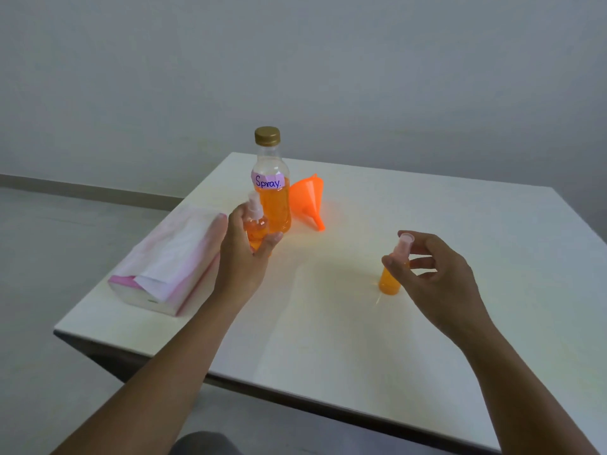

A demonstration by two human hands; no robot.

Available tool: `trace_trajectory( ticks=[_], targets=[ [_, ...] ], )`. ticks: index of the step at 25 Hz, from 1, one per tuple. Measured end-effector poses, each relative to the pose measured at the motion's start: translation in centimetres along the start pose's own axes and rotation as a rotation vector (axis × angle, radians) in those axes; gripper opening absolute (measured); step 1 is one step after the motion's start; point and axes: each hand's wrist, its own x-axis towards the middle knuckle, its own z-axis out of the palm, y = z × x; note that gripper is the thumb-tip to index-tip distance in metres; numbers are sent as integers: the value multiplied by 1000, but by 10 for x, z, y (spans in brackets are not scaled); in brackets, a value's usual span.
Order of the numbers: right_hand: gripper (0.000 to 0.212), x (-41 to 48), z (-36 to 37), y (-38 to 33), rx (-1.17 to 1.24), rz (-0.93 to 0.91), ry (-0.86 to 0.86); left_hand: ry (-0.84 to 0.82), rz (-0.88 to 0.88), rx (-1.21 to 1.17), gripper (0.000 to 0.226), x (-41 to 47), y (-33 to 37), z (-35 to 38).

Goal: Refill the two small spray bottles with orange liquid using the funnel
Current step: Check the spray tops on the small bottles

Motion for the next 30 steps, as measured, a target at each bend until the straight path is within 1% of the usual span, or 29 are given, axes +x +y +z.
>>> trace_trajectory(
  ticks=[1,2,4,5,6,7,8,9,10,11,12,14,16,18,20,22,26,30],
  targets=[
    [21,0,1,1,-15,-6,21,44,13,28,74,-8,4,0],
    [16,1,1,1,-25,-12,42,123,34,73,72,-18,10,2],
    [9,1,-1,2,-30,-22,61,297,84,118,50,-46,30,10],
    [7,0,-4,2,-31,-25,62,308,121,85,39,-60,42,15],
    [5,-1,-7,1,-33,-26,65,237,172,39,32,-71,54,21],
    [4,-2,-11,0,-29,-28,69,97,209,-3,31,-81,65,30],
    [4,-4,-15,-1,-24,-32,77,-85,214,-25,35,-88,73,41],
    [4,-6,-19,-2,-15,-39,82,-264,198,-24,42,-94,79,53],
    [5,-9,-23,-3,-6,-47,90,-398,179,-9,52,-98,84,65],
    [6,-12,-28,-3,9,-51,106,-488,169,-1,60,-100,88,77],
    [6,-15,-33,-2,32,-50,126,-544,168,-11,64,-101,92,87],
    [8,-17,-45,2,93,-32,162,-599,184,-76,62,-100,99,103],
    [12,-18,-57,7,142,3,170,-615,227,-120,51,-99,101,114],
    [13,-17,-68,11,124,41,173,-626,266,-97,45,-100,102,122],
    [9,-15,-76,15,84,72,160,-637,301,-75,43,-100,103,130],
    [12,-12,-82,16,56,75,144,-641,326,-74,41,-100,102,136],
    [18,-8,-86,17,105,100,121,-655,323,-67,43,-99,102,138],
    [27,-9,-90,17,171,106,86,-687,298,-55,36,-96,101,135]
  ],
)
